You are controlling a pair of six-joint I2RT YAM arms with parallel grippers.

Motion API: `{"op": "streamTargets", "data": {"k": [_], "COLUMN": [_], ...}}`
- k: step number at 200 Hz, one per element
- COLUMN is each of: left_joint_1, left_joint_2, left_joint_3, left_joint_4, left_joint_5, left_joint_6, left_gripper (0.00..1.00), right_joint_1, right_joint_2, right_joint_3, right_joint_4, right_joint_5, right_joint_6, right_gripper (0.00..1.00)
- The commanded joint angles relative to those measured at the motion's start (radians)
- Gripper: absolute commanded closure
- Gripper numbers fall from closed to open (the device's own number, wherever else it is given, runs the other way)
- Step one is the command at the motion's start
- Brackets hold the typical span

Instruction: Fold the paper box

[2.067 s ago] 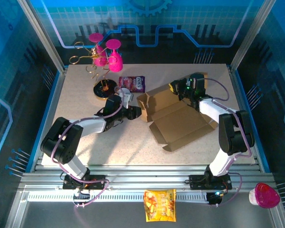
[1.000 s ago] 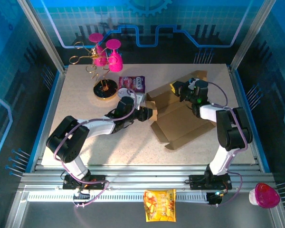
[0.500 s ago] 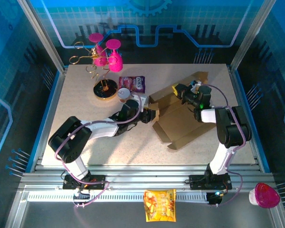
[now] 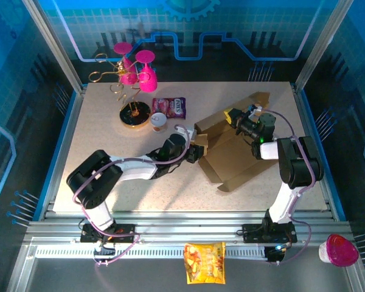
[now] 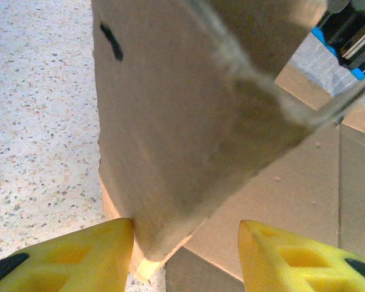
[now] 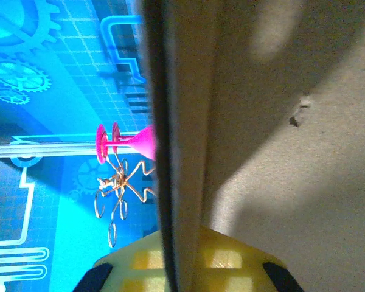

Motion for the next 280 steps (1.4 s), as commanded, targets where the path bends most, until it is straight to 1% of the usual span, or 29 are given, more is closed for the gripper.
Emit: {"op": "streamTargets", "data": {"k": [1, 38, 56, 89, 123, 149, 189, 204, 214, 243, 264, 280], "left_joint_1": [-0.018, -0.035, -0.042, -0.045, -0.057, -0.07, -0.074, -0.074, -0.074, -0.074, -0.072, -0.069], "left_joint_2": [0.012, 0.04, 0.056, 0.103, 0.147, 0.167, 0.197, 0.206, 0.212, 0.219, 0.224, 0.229], "left_joint_3": [0.025, 0.06, 0.079, 0.126, 0.177, 0.209, 0.252, 0.261, 0.265, 0.268, 0.267, 0.271], "left_joint_4": [0.02, 0.031, 0.032, 0.042, 0.02, -0.018, -0.085, -0.093, -0.092, -0.084, -0.076, -0.075], "left_joint_5": [-0.071, -0.124, -0.172, -0.205, -0.274, -0.352, -0.44, -0.457, -0.46, -0.463, -0.465, -0.468], "left_joint_6": [0.013, 0.012, 0.008, -0.003, -0.013, -0.021, -0.042, -0.052, -0.053, -0.054, -0.051, -0.052], "left_gripper": [0.51, 0.5, 0.5, 0.53, 0.54, 0.54, 0.56, 0.59, 0.64, 0.83, 0.93, 0.95], "right_joint_1": [-0.015, -0.014, -0.014, -0.009, -0.007, -0.007, -0.005, -0.006, -0.006, -0.005, -0.005, -0.003], "right_joint_2": [0.023, 0.031, 0.032, 0.032, 0.032, 0.032, 0.035, 0.035, 0.035, 0.038, 0.037, 0.039], "right_joint_3": [-0.004, -0.004, -0.001, -0.001, -0.005, -0.005, -0.011, -0.012, -0.013, -0.009, -0.007, -0.004], "right_joint_4": [0.06, 0.069, 0.068, 0.057, 0.058, 0.061, 0.069, 0.069, 0.069, 0.065, 0.055, 0.051], "right_joint_5": [-0.018, -0.018, -0.018, -0.017, -0.012, -0.012, -0.009, -0.008, -0.006, -0.003, 0.001, 0.003], "right_joint_6": [0.019, 0.031, 0.035, 0.037, 0.044, 0.05, 0.061, 0.062, 0.063, 0.067, 0.067, 0.068], "right_gripper": [1.0, 1.0, 1.0, 1.0, 1.0, 1.0, 1.0, 1.0, 1.0, 1.0, 1.0, 1.0]}}
